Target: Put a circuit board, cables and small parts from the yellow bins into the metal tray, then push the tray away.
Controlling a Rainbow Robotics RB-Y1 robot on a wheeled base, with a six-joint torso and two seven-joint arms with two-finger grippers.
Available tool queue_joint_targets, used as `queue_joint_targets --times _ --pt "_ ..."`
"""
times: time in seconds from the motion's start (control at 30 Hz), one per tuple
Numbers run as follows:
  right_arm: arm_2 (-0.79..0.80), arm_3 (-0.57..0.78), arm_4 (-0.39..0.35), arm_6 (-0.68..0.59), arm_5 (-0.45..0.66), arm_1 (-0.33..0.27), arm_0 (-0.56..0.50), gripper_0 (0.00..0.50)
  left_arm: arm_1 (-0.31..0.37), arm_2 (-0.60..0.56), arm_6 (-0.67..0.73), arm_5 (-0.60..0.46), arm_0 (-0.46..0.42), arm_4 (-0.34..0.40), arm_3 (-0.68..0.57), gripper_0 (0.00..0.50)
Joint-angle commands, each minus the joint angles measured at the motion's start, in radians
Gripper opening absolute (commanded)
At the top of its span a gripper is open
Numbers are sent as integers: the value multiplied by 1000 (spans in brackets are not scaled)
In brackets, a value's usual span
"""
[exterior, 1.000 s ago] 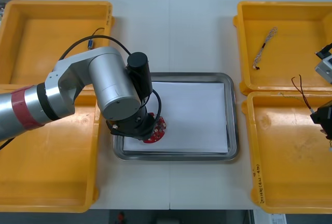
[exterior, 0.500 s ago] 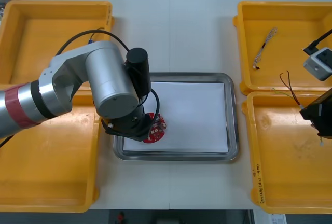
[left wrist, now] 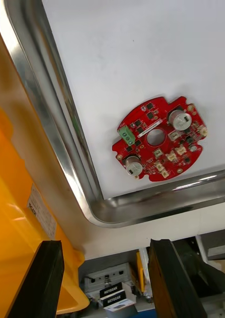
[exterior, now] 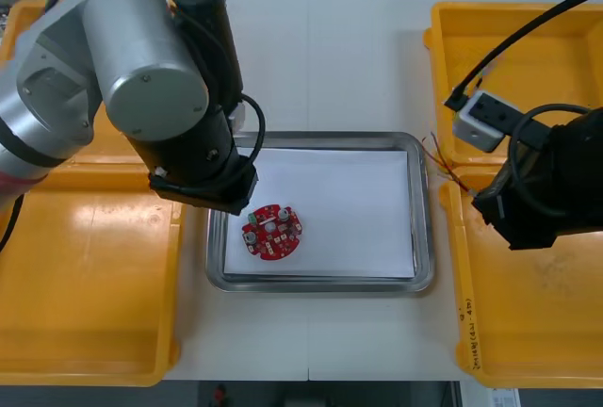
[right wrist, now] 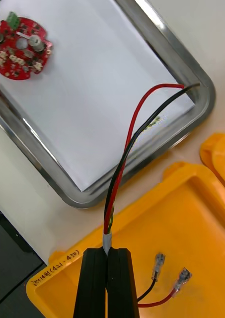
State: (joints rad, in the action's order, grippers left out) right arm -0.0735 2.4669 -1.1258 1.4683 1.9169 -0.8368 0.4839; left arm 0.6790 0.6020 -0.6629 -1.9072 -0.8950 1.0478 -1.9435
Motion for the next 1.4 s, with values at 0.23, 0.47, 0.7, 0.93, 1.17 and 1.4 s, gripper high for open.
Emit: queue_joint_targets --times 0.23,0.47,0.7,0.93,1.17,1.4 --pt "-296 -54 130 173 3 108 223 0 25 -146 -52 -13 -94 44 66 500" --pt "-402 -91 238 284 3 159 237 0 27 -234 -61 -13 -96 -2 140 500" --pt "-534 -157 331 336 -50 165 237 0 36 -277 -75 -13 -105 -104 238 500" --pt "-643 -235 423 342 -173 166 235 0 39 -324 -92 -13 -142 -144 367 500" --pt "-738 -361 478 349 -306 177 234 0 47 -363 -127 -13 -160 -164 471 500" --pt "-787 -459 483 351 -377 199 234 0 65 -372 -193 -13 -159 -178 529 500"
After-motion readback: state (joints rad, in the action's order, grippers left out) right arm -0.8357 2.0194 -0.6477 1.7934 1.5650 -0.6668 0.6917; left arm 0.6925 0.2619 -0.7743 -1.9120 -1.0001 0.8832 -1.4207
